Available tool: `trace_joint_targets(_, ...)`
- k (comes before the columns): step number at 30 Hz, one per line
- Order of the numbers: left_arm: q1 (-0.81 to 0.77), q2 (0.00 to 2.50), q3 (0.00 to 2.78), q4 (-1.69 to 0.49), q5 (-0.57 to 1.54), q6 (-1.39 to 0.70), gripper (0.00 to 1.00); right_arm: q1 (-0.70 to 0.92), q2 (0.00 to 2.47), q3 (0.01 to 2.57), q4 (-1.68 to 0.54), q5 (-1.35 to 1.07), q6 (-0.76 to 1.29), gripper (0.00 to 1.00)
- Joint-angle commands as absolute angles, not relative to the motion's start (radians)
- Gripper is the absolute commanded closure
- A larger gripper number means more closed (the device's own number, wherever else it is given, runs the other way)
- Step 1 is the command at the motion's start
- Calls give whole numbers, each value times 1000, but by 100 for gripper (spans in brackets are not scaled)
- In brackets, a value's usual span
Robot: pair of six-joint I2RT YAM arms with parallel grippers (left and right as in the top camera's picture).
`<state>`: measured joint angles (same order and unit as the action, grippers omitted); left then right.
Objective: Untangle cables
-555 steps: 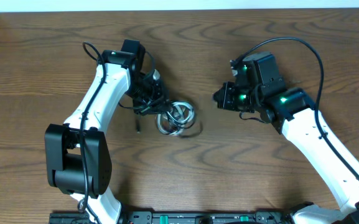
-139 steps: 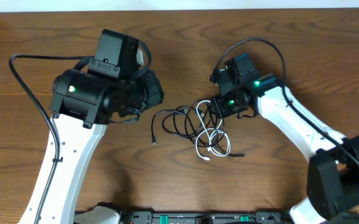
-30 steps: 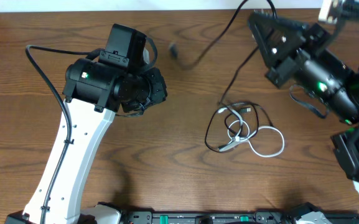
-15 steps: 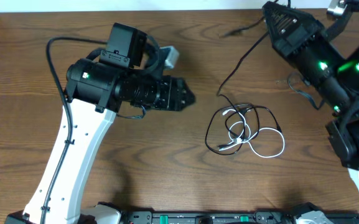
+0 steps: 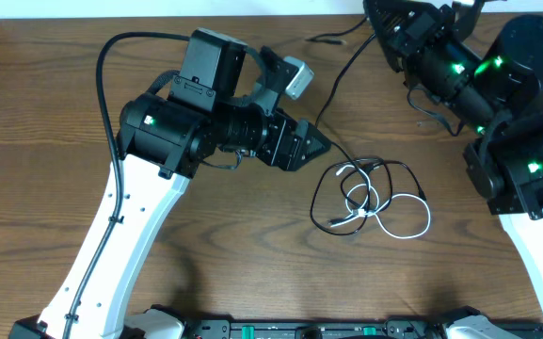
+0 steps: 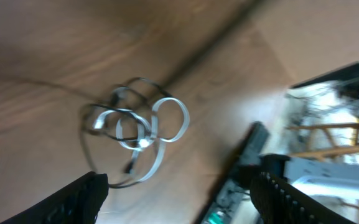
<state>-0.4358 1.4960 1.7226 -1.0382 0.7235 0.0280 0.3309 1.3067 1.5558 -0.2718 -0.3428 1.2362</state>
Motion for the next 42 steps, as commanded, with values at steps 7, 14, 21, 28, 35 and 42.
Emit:
trace_joint_targets(7,-438,1491,1719,-946,595,48,21,327,1276,1560,-236,-448,1343,98)
trace_joint_targets(14,-445,1492,1719,-928,731,48,21,308,1274,1560,-150,-456,1386,98)
trace_joint_targets(21,-451,1492,1719,-906,891,48,22,293,1274,1560,-123,-512,1428,98)
trace_joint_targets(28,-451,1492,1719,-891,983,48,31,293,1274,1560,-123,-547,1428,98)
trace_joint_targets(35,-451,1492,1719,-892,988,48,55,293,1274,1560,-123,-550,1428,99)
trace_joint_targets(42,-451,1492,1719,-895,987,48,91,287,1274,1560,-139,-548,1399,98)
